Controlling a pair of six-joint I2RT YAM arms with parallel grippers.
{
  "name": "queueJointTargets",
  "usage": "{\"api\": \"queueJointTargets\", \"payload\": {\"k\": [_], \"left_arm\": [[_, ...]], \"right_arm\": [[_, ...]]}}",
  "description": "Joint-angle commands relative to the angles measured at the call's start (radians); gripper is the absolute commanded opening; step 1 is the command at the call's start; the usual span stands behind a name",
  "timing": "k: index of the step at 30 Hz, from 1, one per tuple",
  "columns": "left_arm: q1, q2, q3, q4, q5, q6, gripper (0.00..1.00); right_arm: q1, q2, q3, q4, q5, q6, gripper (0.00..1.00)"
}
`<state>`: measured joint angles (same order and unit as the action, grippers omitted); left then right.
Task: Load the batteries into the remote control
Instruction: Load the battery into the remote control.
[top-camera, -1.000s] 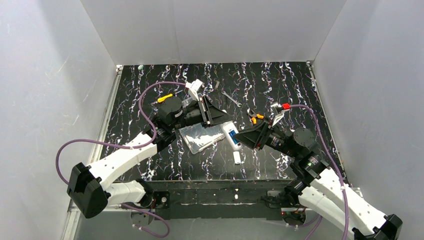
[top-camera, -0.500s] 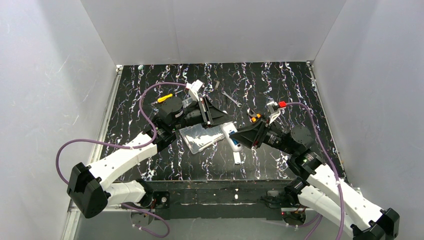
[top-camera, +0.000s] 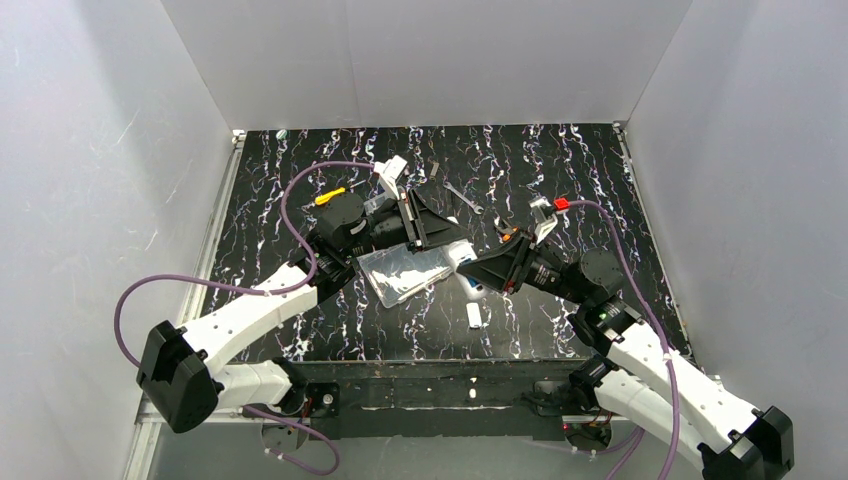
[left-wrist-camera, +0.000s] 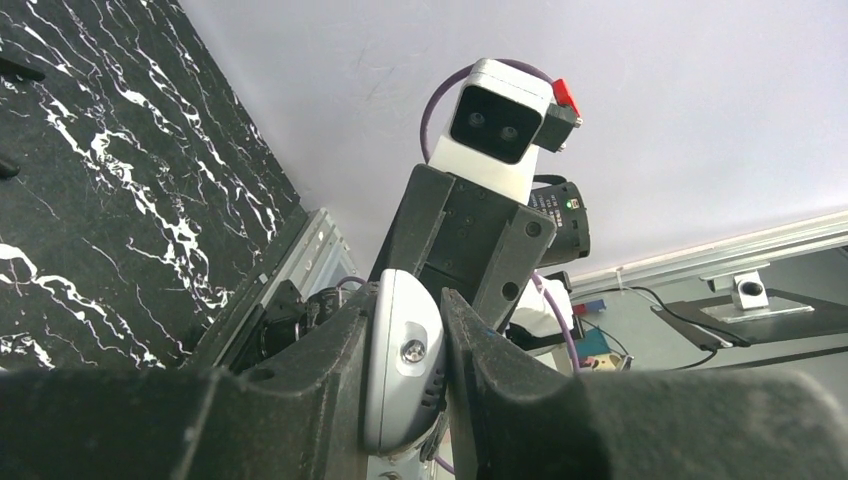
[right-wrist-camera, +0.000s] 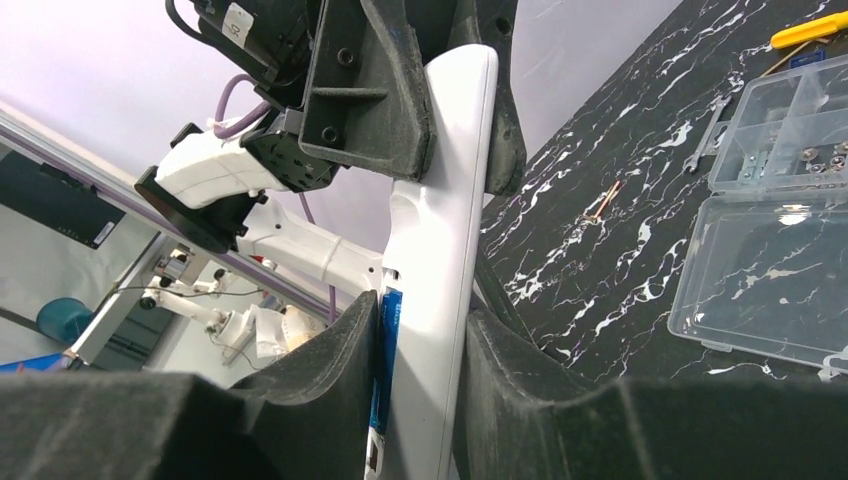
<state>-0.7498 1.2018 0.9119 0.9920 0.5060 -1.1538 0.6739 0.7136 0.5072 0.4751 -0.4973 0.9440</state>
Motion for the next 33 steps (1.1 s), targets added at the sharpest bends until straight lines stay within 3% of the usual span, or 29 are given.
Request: {"api": "queueJointTargets", "payload": {"k": [1, 8, 19, 33], "left_arm": [[-0.007, -0.015, 0.028, 0.137, 0.016, -0.020, 0.00], [-0.007, -0.001, 0.034, 0.178, 0.035, -0.041, 0.16], [-0.006, 0.028, 0.043, 0.252, 0.061, -0.087, 0.32], [-0.006, 0.024, 0.041, 0.228, 0.080, -0.071, 0.32]], "right_arm": [[0.000, 0.003, 0.001, 0.035, -0.007, -0.004, 0.01], [-0.004, 0.012, -0.010, 0.096, 0.071, 0.096, 0.01], [-0.006, 0.041, -0.004, 0.121, 0.067, 0.129, 0.01], [-0.028, 0.028, -0.008, 0.127, 0.075, 0.150, 0.01]]}}
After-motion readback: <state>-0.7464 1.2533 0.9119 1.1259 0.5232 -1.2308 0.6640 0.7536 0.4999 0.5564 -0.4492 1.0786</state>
